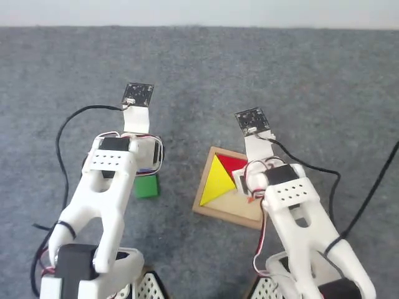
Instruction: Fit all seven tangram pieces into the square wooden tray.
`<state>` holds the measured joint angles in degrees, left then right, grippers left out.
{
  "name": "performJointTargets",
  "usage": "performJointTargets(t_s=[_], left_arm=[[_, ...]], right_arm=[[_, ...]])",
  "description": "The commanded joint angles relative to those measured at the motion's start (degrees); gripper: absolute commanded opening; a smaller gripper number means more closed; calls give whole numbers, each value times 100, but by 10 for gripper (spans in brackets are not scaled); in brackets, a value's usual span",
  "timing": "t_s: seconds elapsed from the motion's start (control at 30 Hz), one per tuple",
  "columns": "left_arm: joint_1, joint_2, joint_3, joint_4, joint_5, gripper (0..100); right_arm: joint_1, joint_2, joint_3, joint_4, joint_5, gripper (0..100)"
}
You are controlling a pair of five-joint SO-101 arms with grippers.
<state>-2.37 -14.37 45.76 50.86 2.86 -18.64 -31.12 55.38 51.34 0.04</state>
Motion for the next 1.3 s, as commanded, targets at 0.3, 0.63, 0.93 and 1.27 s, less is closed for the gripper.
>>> performJointTargets(t_s=[0.3,0.63,0.93,1.27], left_arm=[[-18,-26,-233,-123,-35,160],[-9,-26,-251,-123,-44,160],[-26,-26,-242,-123,-44,160],[-26,-26,-259,-123,-44,160]], right_arm=[[945,1666,-1266,-462,378,10],[866,1833,-985,-418,659,10],[242,1771,-738,-136,615,10],[-154,1130,-589,40,431,10]])
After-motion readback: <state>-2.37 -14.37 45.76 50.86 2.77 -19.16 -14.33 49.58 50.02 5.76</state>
